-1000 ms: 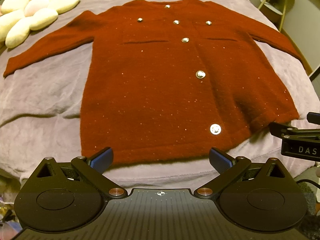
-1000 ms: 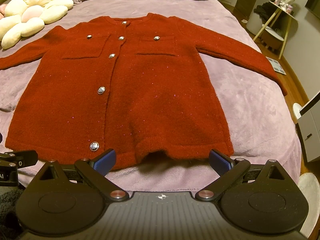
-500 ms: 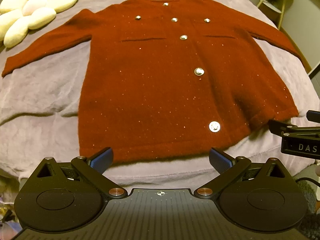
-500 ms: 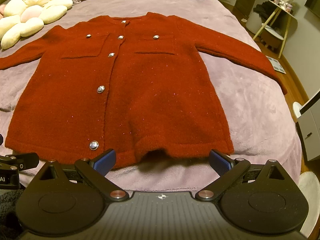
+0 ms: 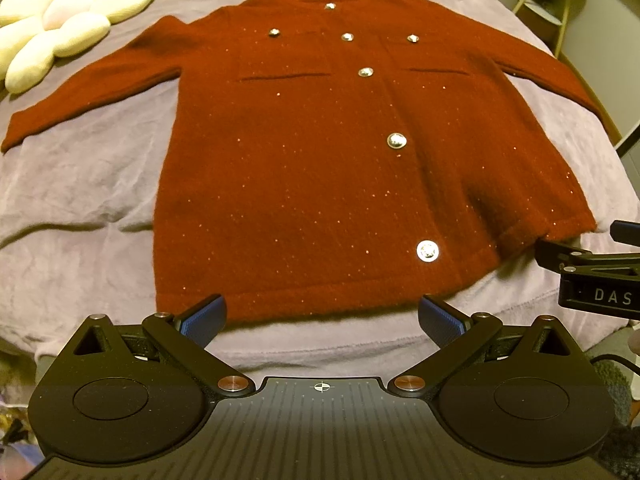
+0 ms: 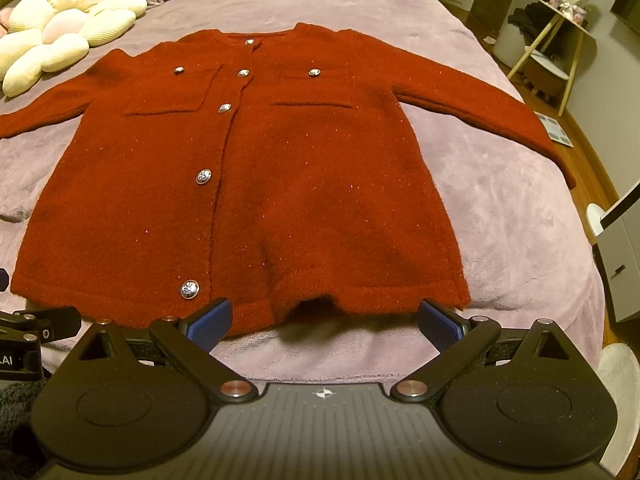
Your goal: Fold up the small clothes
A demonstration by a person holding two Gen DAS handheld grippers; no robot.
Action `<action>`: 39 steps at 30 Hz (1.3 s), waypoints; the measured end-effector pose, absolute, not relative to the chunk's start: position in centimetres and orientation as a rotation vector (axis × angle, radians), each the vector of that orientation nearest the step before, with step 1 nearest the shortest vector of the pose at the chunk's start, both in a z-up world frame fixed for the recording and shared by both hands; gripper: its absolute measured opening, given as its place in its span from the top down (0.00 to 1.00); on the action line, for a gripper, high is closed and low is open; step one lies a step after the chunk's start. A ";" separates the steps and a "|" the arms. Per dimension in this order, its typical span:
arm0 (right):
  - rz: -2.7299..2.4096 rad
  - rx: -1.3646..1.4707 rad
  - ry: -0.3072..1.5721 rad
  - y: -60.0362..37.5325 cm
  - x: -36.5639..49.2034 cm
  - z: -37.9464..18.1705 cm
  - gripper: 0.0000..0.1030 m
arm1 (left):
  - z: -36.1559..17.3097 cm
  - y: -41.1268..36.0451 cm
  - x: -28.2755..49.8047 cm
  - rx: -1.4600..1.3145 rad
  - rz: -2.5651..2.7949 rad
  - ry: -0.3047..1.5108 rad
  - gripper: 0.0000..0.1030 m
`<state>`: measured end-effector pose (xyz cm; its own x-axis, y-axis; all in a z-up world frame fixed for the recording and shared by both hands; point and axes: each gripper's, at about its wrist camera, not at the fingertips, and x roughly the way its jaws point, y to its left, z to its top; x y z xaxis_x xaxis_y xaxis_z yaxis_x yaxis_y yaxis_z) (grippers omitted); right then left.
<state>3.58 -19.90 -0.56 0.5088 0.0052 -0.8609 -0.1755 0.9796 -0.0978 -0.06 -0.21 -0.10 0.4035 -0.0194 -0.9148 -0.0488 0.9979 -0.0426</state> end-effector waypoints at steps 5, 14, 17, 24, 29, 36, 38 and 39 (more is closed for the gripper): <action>0.110 -0.180 1.033 -19.9 3.6 -0.6 0.04 | -0.1 -0.2 -0.1 -0.066 0.017 1.157 0.00; 0.108 -0.177 1.037 -19.9 3.5 -0.8 0.04 | -0.3 -0.2 -0.2 -0.072 0.014 1.164 0.00; 0.107 -0.178 1.036 -19.9 3.5 -0.8 0.04 | -0.3 -0.2 -0.2 -0.072 0.015 1.166 0.00; 0.110 -0.178 1.037 -19.9 3.5 -0.8 0.04 | -0.3 -0.2 -0.1 -0.078 0.016 1.166 0.00; 0.108 -0.176 1.038 -19.9 3.5 -0.8 0.04 | -0.3 -0.2 -0.1 -0.079 0.015 1.167 0.00; 0.107 -0.175 1.038 -19.9 3.5 -0.8 0.04 | -0.3 -0.2 -0.1 -0.080 0.014 1.169 0.00; 0.107 -0.175 1.039 -19.9 3.5 -0.8 0.04 | -0.3 -0.2 -0.1 -0.080 0.014 1.168 0.00; 0.107 -0.175 1.038 -19.9 3.4 -0.8 0.04 | -0.3 -0.2 -0.1 -0.080 0.014 1.168 0.00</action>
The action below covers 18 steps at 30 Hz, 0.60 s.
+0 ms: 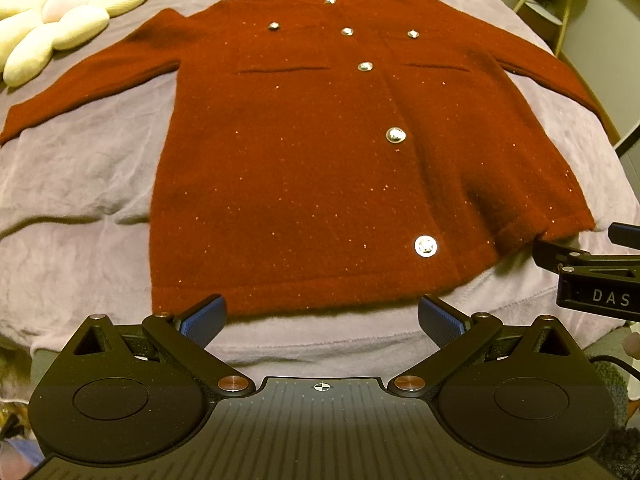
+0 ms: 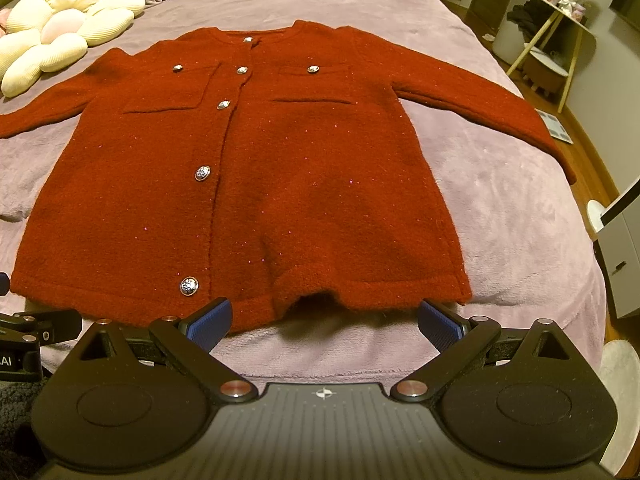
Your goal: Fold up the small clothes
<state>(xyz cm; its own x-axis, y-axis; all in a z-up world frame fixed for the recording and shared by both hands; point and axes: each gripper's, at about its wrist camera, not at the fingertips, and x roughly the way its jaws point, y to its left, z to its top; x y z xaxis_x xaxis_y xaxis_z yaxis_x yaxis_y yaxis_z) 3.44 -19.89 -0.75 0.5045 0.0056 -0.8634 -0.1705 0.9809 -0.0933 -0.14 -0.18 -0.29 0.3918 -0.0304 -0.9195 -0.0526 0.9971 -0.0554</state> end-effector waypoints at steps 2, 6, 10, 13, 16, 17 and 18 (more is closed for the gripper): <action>0.107 -0.176 1.039 -19.9 3.5 -0.8 0.04 | -0.3 -0.2 -0.1 -0.080 0.014 1.168 0.00; 0.107 -0.175 1.038 -19.9 3.4 -0.8 0.04 | -0.3 -0.2 -0.2 -0.081 0.014 1.168 0.00; 0.109 -0.174 1.038 -19.9 3.4 -0.8 0.04 | -0.3 -0.2 -0.3 -0.082 0.013 1.171 0.00; 0.111 -0.173 1.038 -19.9 3.4 -0.8 0.04 | -0.3 -0.2 -0.3 -0.082 0.012 1.170 0.00; 0.113 -0.174 1.038 -19.9 3.4 -0.8 0.04 | -0.3 -0.2 -0.3 -0.083 0.013 1.169 0.00; 0.113 -0.174 1.038 -20.0 3.3 -0.7 0.04 | -0.3 -0.2 -0.3 -0.083 0.013 1.170 0.00; 0.113 -0.174 1.038 -20.0 3.3 -0.7 0.04 | -0.3 -0.2 -0.3 -0.083 0.012 1.170 0.00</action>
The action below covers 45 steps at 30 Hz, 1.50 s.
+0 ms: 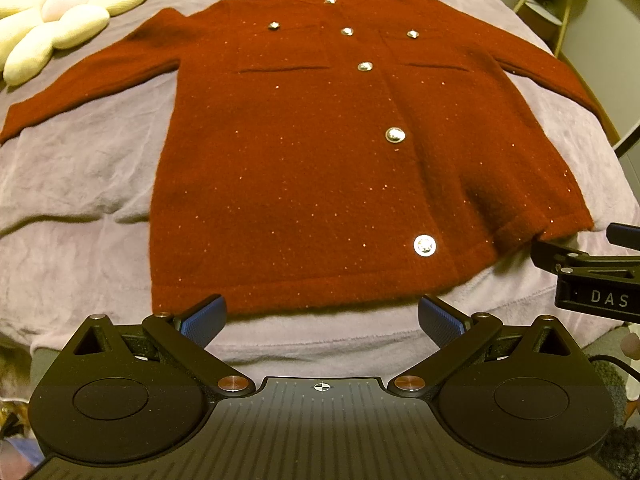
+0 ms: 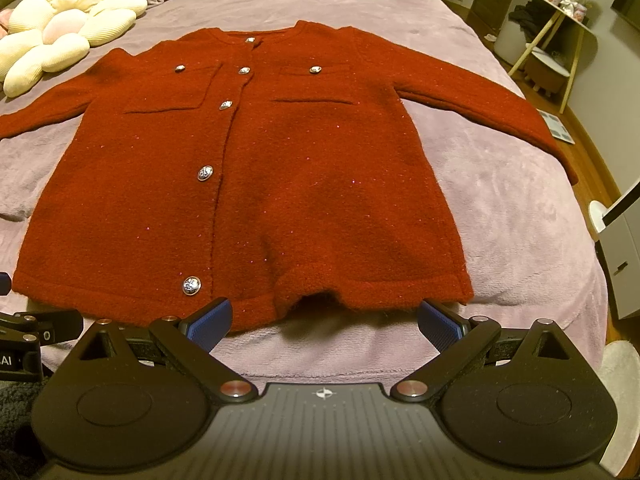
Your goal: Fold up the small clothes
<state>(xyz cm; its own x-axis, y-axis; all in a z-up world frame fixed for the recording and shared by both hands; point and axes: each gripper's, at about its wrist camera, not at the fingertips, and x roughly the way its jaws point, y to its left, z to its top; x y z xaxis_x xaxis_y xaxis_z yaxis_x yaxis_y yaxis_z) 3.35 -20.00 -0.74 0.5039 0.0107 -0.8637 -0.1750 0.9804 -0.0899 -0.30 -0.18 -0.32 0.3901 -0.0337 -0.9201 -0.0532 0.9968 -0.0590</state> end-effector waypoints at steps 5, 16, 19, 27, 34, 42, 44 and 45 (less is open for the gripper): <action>0.115 -0.170 1.038 -20.0 3.3 -0.7 0.04 | -0.3 -0.2 -0.3 -0.083 0.013 1.170 0.00; 0.126 -0.144 1.053 -20.4 3.7 -1.1 0.04 | -0.5 -0.2 0.1 -0.085 0.011 1.191 0.00; 0.128 -0.135 1.058 -20.6 3.8 -1.3 0.04 | -0.7 -0.3 0.2 -0.084 0.010 1.198 0.00; 0.202 -0.057 1.057 -21.7 4.4 -1.7 0.04 | -1.1 -0.4 0.9 -0.098 0.004 1.209 0.00; 0.354 0.366 0.861 -28.1 6.1 -3.6 0.04 | -1.6 -0.1 3.0 -0.160 -0.016 1.156 0.00; 0.080 0.978 0.751 -43.7 14.7 -9.3 0.04 | -2.8 -0.3 9.3 -0.149 -0.044 1.004 0.00; -0.010 1.097 0.614 -48.3 16.6 -9.9 0.04 | -3.6 -0.6 11.4 -0.140 -0.029 0.991 0.00; -0.058 1.139 0.566 -50.2 17.6 -10.3 0.05 | -3.9 -0.6 12.2 -0.141 -0.016 0.987 0.00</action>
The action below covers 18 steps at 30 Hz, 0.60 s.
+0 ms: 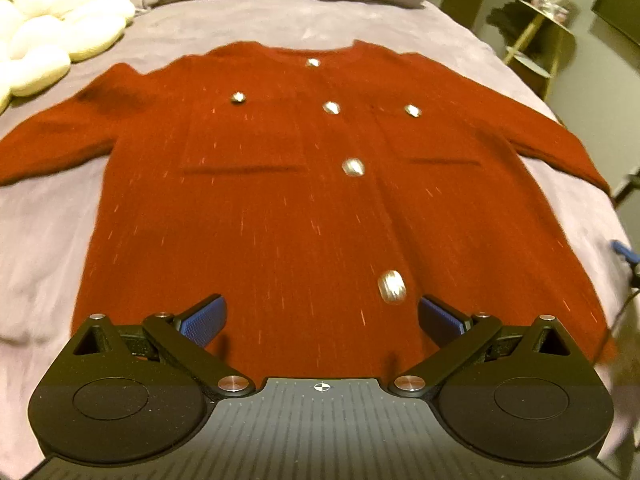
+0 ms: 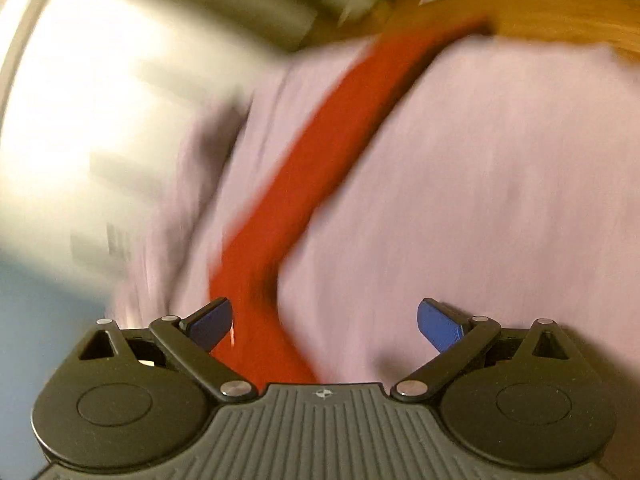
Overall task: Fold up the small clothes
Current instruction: 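Grasp the cardigan sleeve with the right gripper and lift it across the body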
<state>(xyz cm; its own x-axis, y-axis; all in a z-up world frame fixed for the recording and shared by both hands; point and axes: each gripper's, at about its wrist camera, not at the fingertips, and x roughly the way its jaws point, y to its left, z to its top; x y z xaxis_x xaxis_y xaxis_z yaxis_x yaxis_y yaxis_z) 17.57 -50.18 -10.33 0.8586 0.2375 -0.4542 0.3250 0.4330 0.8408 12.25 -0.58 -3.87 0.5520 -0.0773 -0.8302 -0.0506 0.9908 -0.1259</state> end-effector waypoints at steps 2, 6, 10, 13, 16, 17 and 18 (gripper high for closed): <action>-0.123 1.201 0.490 -53.7 19.9 -11.1 0.11 | -4.6 -0.6 14.1 -0.149 0.016 0.961 0.00; -0.212 1.203 0.450 -57.5 24.1 -11.7 0.35 | -5.8 0.0 16.3 -0.199 0.056 0.928 0.00; -0.271 1.231 0.534 -59.8 28.1 -13.0 0.63 | -7.2 1.3 17.4 -0.282 0.088 0.953 0.00; -0.300 1.257 0.518 -60.5 29.3 -14.3 0.70 | -7.8 2.0 17.4 -0.306 0.087 0.936 0.00; -0.332 1.262 0.496 -60.8 29.9 -15.7 0.83 | -8.2 2.7 17.7 -0.334 0.066 0.944 0.00; -0.343 1.222 0.507 -60.7 30.3 -15.6 0.86 | -8.4 2.9 17.8 -0.346 0.058 0.952 0.00; -0.353 1.153 0.527 -60.0 30.8 -15.4 0.87 | -8.4 3.3 18.0 -0.359 0.044 0.963 0.00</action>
<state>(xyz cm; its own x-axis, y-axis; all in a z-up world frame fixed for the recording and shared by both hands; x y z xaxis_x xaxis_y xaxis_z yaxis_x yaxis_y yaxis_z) 30.83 -60.01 -15.43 0.8265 0.0028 -0.5629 0.5217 0.3720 0.7677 17.97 3.25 -8.44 0.5748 -0.1214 -0.8092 -0.1952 0.9401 -0.2797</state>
